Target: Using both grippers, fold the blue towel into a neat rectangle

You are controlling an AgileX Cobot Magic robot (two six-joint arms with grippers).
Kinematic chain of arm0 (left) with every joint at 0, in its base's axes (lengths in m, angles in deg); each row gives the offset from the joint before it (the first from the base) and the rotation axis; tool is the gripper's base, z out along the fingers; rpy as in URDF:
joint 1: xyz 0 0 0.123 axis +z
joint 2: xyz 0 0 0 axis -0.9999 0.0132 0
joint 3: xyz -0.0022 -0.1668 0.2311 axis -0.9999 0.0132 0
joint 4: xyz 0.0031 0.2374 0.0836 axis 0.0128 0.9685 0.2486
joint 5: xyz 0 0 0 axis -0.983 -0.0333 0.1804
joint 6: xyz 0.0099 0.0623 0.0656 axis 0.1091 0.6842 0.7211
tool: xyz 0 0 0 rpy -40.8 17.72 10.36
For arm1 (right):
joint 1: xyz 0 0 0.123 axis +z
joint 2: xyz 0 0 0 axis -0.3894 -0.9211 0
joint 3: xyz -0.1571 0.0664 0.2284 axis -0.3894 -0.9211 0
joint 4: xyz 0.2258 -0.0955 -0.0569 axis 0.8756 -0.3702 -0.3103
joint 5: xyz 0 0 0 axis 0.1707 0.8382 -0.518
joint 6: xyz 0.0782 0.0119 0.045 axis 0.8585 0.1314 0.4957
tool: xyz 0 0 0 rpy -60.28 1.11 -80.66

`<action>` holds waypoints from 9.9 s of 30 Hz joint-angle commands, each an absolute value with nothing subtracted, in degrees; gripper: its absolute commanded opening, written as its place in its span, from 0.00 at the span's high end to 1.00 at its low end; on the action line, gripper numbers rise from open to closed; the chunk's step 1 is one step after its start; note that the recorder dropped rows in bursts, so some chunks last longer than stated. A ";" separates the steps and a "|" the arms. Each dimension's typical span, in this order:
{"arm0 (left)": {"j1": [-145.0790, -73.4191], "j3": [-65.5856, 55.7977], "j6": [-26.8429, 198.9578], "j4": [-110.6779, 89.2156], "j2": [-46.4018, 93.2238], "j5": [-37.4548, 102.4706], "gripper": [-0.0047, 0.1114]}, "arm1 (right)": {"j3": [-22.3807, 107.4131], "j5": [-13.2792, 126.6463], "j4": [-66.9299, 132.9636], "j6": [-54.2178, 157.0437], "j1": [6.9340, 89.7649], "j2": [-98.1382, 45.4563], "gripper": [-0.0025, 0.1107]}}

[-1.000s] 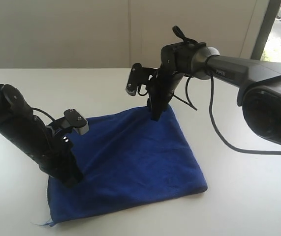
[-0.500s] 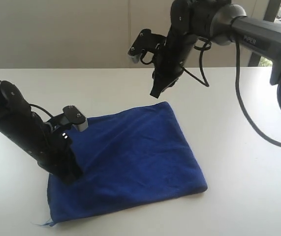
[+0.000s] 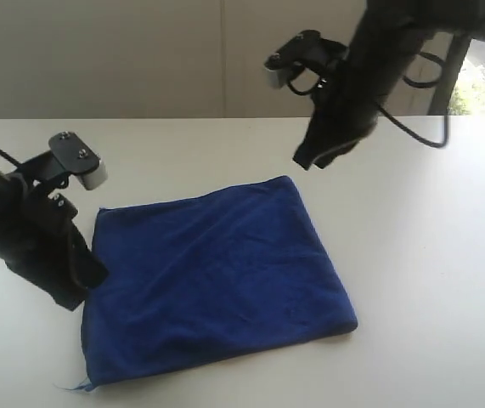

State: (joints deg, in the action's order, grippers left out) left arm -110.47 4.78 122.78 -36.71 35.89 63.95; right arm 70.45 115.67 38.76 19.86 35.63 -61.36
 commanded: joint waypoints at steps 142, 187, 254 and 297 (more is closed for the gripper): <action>-116.29 16.95 131.32 -50.81 46.77 56.70 0.96 | 27.03 90.89 38.73 31.24 41.17 -54.68 0.98; -106.49 -7.49 133.26 -50.53 66.17 37.12 0.96 | 69.49 75.59 38.31 29.80 35.42 -83.53 0.98; -106.49 -7.61 133.23 -50.02 67.04 28.85 0.96 | 65.47 96.07 55.73 9.94 33.87 -79.44 0.98; -106.49 -0.57 126.99 -48.95 32.49 47.61 0.96 | 56.05 108.40 38.75 21.30 33.87 -64.22 0.98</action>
